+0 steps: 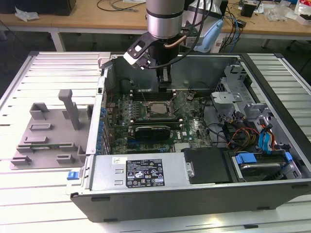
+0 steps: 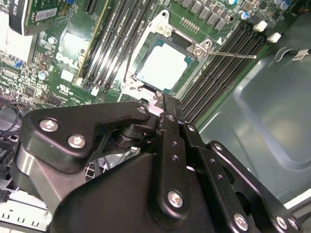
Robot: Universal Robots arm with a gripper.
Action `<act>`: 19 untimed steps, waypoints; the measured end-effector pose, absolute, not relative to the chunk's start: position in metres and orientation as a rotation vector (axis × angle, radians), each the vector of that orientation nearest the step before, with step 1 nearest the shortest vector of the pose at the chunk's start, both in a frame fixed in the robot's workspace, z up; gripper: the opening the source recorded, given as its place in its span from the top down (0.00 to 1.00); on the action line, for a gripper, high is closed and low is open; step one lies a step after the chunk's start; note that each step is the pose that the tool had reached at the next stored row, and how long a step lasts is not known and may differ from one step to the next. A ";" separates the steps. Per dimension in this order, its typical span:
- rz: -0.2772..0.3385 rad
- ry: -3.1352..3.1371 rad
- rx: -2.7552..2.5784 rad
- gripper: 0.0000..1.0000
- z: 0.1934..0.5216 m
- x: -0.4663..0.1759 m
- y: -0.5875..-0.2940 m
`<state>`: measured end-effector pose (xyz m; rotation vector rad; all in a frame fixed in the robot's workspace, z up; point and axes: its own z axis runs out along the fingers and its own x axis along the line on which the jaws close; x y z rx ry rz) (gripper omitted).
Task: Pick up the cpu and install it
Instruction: 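Close the cpu cover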
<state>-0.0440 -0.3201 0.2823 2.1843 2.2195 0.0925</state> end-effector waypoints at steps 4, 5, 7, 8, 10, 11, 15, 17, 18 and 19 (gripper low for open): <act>0.093 2.220 2.184 0.89 0.282 -0.034 -0.320; 0.093 2.219 2.184 0.89 0.282 -0.031 -0.320; 0.093 2.220 2.184 0.89 0.282 -0.028 -0.320; 0.093 2.220 2.184 0.89 0.282 -0.025 -0.320; 0.093 2.219 2.184 0.89 0.282 -0.020 -0.320; 0.093 2.220 2.184 0.89 0.282 -0.016 -0.320; 0.093 2.220 2.184 0.89 0.282 -0.002 -0.320; 0.093 2.220 2.184 0.89 0.282 0.005 -0.320; 0.093 2.220 2.184 0.89 0.282 0.007 -0.320; 0.092 2.220 2.184 0.89 0.282 0.010 -0.320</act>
